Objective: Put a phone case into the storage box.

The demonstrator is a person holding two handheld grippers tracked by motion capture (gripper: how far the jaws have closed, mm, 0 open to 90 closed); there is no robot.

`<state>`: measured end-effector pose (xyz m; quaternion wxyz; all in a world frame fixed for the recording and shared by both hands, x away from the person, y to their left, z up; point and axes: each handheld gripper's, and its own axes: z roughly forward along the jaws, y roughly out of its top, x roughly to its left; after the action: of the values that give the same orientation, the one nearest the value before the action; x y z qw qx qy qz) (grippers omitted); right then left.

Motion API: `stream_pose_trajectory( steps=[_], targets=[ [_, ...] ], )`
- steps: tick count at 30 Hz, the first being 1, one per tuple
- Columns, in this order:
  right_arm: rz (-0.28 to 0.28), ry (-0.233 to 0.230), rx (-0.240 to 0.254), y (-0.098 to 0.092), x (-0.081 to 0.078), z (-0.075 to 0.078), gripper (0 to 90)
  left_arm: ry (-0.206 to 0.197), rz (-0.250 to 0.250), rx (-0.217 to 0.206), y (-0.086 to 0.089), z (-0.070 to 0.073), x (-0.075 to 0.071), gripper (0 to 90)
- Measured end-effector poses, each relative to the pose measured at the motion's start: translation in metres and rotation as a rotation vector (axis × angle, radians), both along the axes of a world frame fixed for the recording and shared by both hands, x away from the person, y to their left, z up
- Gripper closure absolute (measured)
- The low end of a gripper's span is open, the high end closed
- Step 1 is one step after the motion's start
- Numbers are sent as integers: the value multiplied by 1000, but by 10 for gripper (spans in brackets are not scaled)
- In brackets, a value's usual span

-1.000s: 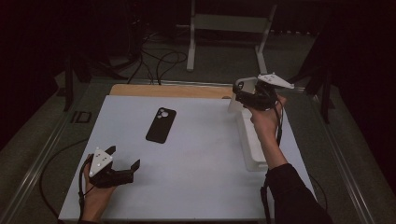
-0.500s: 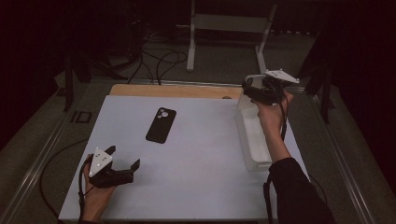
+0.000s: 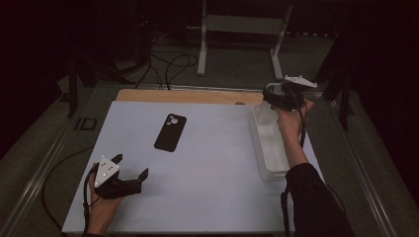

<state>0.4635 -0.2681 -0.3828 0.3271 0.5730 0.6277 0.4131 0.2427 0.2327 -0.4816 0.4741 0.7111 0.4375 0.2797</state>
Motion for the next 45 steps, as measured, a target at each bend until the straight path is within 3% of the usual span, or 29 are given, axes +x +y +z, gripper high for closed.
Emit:
stream_pose_trajectory(
  steps=[6,8,20,34,40,42,45],
  targets=[
    [-4,29,-8,2,6,-9,161,-6,4,-4,1,1,-1,2],
    [-6,63,-26,5,11,-17,161,-8,7,-7,2,1,-1,2],
    [-11,145,-51,11,22,-41,160,-3,2,-4,2,1,-1,2],
    [-17,224,-67,12,29,-55,159,1,1,-5,1,0,0,2],
    [-27,234,-61,12,34,-56,147,1,1,-5,1,0,0,2],
    [-40,231,-58,12,35,-55,103,0,0,-3,1,0,-1,2],
    [-34,204,-48,11,34,-50,88,-1,1,-7,1,0,-1,2]
  ],
)
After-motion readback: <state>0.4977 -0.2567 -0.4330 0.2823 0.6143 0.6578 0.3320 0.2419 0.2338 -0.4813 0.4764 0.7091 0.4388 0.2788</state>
